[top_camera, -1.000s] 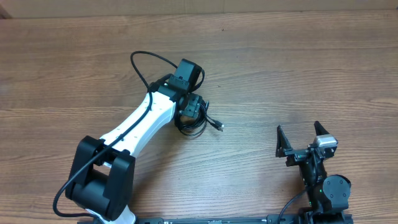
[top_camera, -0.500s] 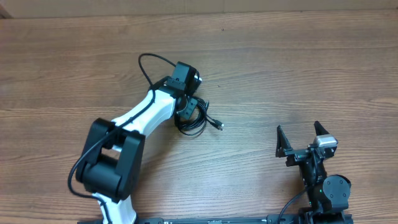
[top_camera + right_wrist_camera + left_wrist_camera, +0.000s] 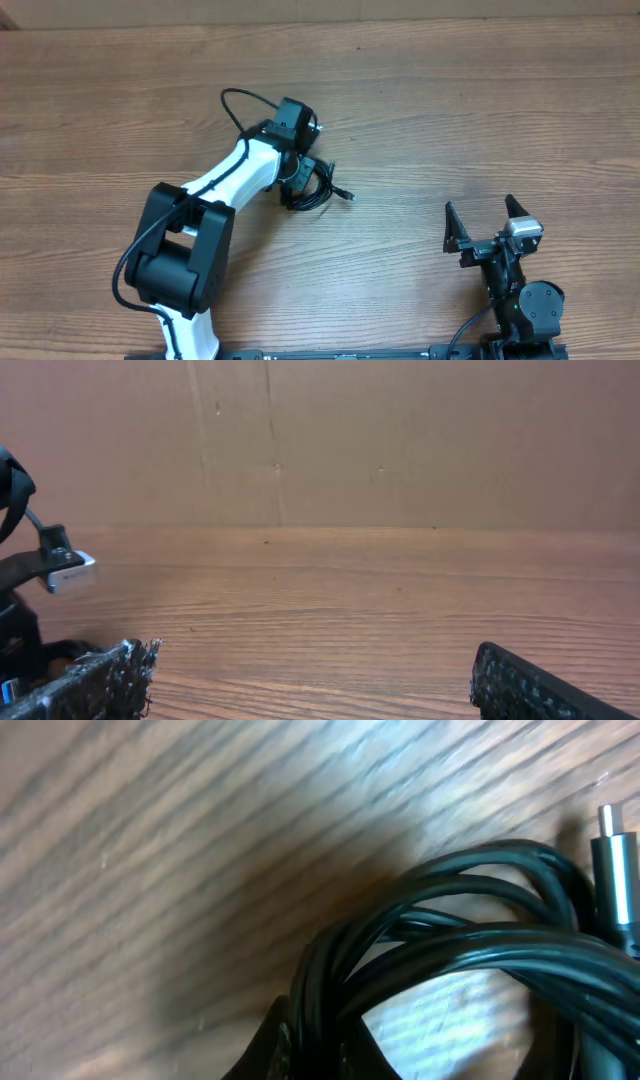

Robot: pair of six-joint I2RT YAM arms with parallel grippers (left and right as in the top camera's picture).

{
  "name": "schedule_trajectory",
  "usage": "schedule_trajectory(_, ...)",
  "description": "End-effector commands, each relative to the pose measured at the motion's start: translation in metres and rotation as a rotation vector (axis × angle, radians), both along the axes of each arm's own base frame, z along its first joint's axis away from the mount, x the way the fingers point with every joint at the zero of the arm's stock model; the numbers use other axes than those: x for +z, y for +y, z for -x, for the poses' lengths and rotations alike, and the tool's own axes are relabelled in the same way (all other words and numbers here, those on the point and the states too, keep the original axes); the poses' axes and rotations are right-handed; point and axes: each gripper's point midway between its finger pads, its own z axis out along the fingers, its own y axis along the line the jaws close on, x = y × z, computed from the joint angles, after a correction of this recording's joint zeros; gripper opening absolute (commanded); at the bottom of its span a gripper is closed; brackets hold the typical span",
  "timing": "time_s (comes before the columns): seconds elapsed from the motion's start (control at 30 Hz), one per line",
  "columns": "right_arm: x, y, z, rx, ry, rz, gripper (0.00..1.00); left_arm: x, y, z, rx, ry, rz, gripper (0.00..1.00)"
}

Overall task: Untangle cables
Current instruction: 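Close the left gripper on the cable coil and lift it, then hold the cable coil raised with the left gripper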

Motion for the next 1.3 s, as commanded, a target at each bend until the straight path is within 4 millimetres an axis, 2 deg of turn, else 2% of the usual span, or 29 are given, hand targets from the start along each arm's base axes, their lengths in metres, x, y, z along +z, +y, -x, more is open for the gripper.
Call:
schedule_trajectory(0.0,-0.002,0.0,0.0,-0.001,-0.002,0.001,1.0,0.044,0.001,-0.008,0.143,-0.056,0.078,0.04)
schedule_trajectory(0.23,-0.002,0.0,0.0,-0.001,-0.002,0.001,1.0,0.093,0.007,0.006,0.216,-0.097,0.128,0.04)
schedule_trajectory(0.4,-0.002,0.0,0.0,-0.001,-0.002,0.001,1.0,0.117,0.009,0.018,0.274,-0.106,0.171,0.04)
schedule_trajectory(0.5,-0.002,0.0,0.0,-0.001,-0.002,0.001,1.0,0.118,0.012,0.024,0.393,-0.077,0.202,0.04)
schedule_trajectory(0.57,-0.002,0.0,0.0,-0.001,-0.002,0.001,1.0,0.11,0.015,0.032,0.541,-0.021,0.22,0.04)
schedule_trajectory(0.73,-0.002,0.0,0.0,-0.001,-0.002,0.001,1.0,0.087,0.021,0.048,0.752,0.087,0.199,0.05)
schedule_trajectory(0.77,-0.002,0.0,0.0,-0.001,-0.002,0.001,1.0,0.084,0.021,0.048,0.768,0.096,0.195,0.08)
schedule_trajectory(0.9,-0.002,0.0,0.0,-0.001,-0.002,0.001,1.0,0.068,0.021,0.047,0.829,0.126,0.182,0.3)
schedule_trajectory(0.97,-0.002,0.0,0.0,-0.001,-0.002,0.001,1.0,0.06,0.021,0.047,0.833,0.139,0.17,0.59)
schedule_trajectory(1.0,-0.002,0.0,0.0,-0.001,-0.002,0.001,1.0,0.055,0.022,0.047,0.835,0.146,0.155,0.82)
schedule_trajectory(1.07,-0.002,0.0,0.0,-0.001,-0.002,0.001,1.0,0.049,0.023,0.047,0.818,0.153,0.134,1.0)
schedule_trajectory(1.17,-0.002,0.0,0.0,-0.001,-0.002,0.001,1.0,0.044,0.023,0.046,0.73,0.156,0.109,0.99)
schedule_trajectory(1.27,-0.002,0.0,0.0,-0.001,-0.002,0.001,1.0,0.044,0.021,0.041,0.541,0.134,0.082,0.99)
